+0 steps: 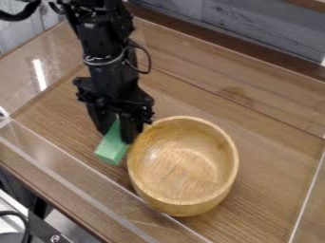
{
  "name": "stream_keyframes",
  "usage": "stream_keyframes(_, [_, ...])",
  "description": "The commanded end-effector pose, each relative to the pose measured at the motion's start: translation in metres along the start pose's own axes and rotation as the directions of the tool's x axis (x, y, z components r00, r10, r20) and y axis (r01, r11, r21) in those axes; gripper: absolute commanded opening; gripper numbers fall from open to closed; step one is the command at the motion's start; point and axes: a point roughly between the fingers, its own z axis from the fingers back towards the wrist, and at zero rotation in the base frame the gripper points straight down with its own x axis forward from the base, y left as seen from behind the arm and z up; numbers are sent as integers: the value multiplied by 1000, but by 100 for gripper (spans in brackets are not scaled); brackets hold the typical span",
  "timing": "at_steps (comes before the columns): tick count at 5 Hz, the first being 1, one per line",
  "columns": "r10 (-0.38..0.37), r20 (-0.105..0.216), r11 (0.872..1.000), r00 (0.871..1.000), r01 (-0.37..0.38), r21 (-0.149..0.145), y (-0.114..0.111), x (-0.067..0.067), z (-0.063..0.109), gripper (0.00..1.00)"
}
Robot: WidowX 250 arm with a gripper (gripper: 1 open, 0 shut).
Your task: Remove the green block from inside the brown bowl and put it on the table
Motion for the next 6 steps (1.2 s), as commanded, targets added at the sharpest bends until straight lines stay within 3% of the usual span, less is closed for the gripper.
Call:
stream_keyframes(1, [0, 25, 1000, 1000, 0, 1, 3, 5, 4, 0])
stream_keyframes(6, [13, 16, 1000, 1000, -13, -12, 5, 11, 5, 0])
